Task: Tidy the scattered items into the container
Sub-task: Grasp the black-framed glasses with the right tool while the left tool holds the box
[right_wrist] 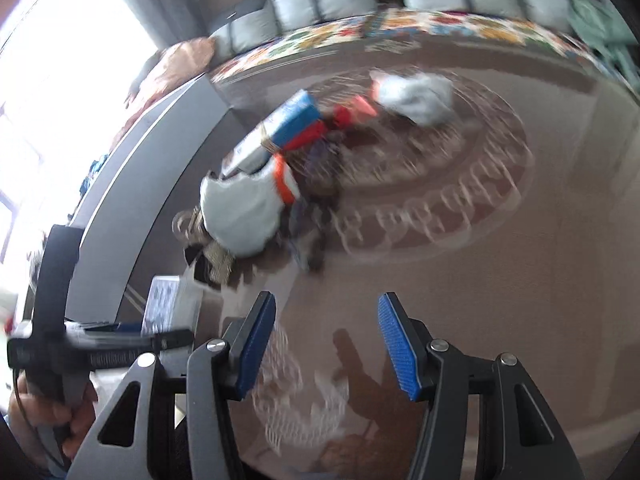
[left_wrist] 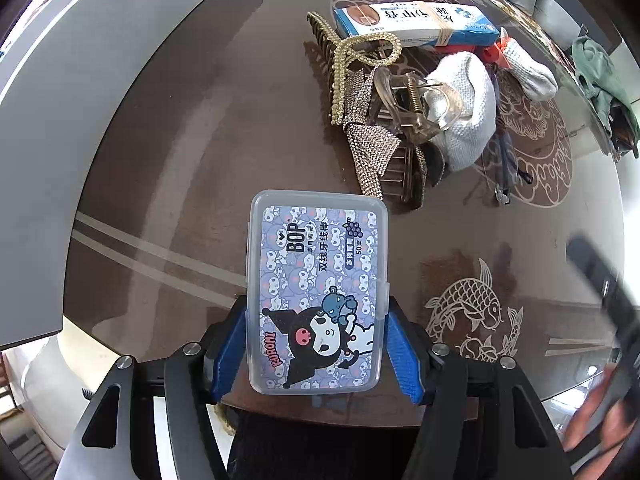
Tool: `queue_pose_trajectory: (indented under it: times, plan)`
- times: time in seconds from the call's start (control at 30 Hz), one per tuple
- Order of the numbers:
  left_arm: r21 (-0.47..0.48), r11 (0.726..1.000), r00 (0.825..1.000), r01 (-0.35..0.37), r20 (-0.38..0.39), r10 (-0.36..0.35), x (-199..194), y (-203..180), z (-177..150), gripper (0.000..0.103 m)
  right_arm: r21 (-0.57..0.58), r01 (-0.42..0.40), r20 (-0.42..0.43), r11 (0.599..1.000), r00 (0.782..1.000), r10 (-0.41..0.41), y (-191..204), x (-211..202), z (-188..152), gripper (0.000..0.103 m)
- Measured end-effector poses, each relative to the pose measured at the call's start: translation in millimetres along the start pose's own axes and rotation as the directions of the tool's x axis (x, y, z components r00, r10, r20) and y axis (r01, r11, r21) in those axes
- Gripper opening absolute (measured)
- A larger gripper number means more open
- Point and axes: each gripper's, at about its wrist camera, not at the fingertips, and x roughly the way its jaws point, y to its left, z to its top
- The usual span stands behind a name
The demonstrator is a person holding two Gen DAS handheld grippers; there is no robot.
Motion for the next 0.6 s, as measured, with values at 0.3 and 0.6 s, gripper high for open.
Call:
queue_pose_trajectory:
  times: [0.3,0.6]
  plan:
    - [-0.001,1.0,1.0,0.002,-0.01,-0.002,-2,3,7,0.063,-0.033,0.013,-0.239,0.999,0.971,-0.021,12,78,72,0.056]
    - [-0.008,1.0,1.0,0.0,-0.016,0.0,-1,-7,3,0.063,-0.09,0.096,-0.397,0.991,0.909,-0.124,21,106,103,0.055]
